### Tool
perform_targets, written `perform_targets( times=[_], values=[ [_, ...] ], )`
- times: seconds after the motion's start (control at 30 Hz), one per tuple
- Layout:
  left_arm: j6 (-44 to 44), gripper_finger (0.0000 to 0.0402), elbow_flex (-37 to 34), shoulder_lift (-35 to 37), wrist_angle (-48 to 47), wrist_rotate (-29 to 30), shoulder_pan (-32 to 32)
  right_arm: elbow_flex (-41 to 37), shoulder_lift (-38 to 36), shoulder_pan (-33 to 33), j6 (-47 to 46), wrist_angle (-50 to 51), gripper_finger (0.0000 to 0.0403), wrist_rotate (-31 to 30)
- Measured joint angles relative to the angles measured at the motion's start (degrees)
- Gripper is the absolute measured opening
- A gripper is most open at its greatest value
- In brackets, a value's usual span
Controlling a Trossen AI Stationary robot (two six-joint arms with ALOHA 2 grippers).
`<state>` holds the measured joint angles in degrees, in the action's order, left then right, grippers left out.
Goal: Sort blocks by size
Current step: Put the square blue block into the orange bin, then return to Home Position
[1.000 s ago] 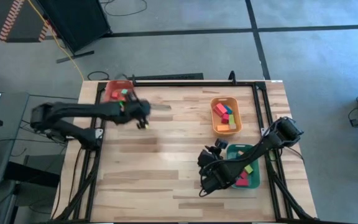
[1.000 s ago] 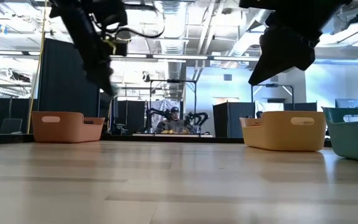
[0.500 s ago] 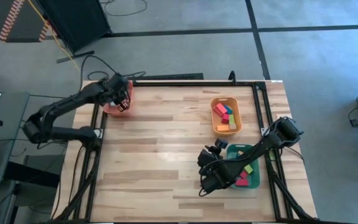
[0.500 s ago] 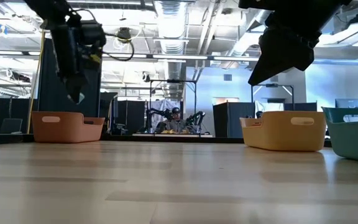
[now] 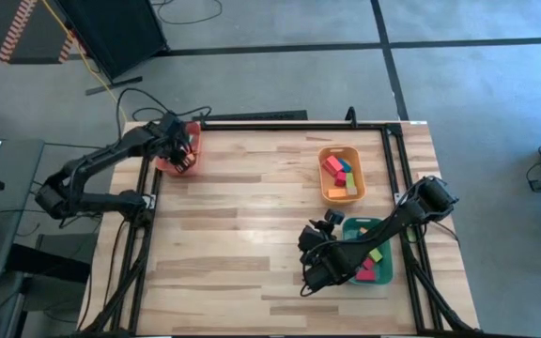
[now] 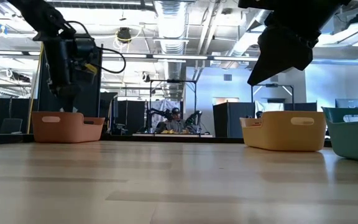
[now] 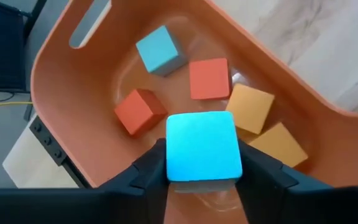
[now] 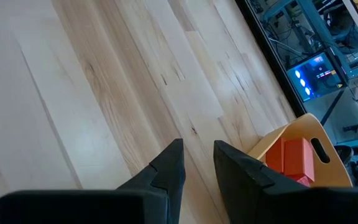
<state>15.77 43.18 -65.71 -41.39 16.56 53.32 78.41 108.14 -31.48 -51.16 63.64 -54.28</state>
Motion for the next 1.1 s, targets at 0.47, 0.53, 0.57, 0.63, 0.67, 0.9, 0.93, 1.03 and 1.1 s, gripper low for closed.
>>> perform_targets(
  times=[0.47,0.53,0.57,0.63,0.67,0.9,0.93,1.03,1.1],
  values=[
    [-1.67,0.0250,4.02,1.77,-1.76,-2.33,-1.35,0.04,-1.89,-0.94,1.54,0.12,0.0123,-3.79],
    [-2.18,0.0251,4.92,3.77,-1.86,-5.09,-2.53,0.04,-3.29,-1.80,3.03,0.11,0.0123,-6.20],
    [-2.68,0.0251,5.45,4.81,-1.70,-6.32,-3.30,0.04,-4.22,-2.20,3.58,0.11,0.0123,-7.13],
    [-3.63,0.0251,6.30,7.36,-1.29,-8.47,-5.21,0.04,-6.58,-2.89,5.05,0.02,0.0123,-7.72],
    [-3.95,0.0251,6.61,8.76,-1.29,-9.41,-6.26,0.04,-7.89,-3.20,6.03,-0.02,0.0123,-7.74],
    [-6.80,0.0251,7.13,20.34,3.74,-17.87,-16.71,0.04,-18.58,-6.33,15.54,-2.94,0.0123,-7.72],
    [-7.37,0.0251,7.13,21.74,4.45,-19.10,-18.36,0.04,-20.23,-6.84,17.45,-3.62,0.0123,-7.71],
    [-8.82,0.0251,7.13,25.22,6.20,-22.64,-23.50,0.04,-25.16,-8.31,23.40,-6.04,0.0123,-7.30],
    [-9.70,0.0251,7.13,26.63,6.82,-24.23,-27.04,0.04,-28.48,-9.21,26.77,-7.59,0.0123,-5.94]
  ],
)
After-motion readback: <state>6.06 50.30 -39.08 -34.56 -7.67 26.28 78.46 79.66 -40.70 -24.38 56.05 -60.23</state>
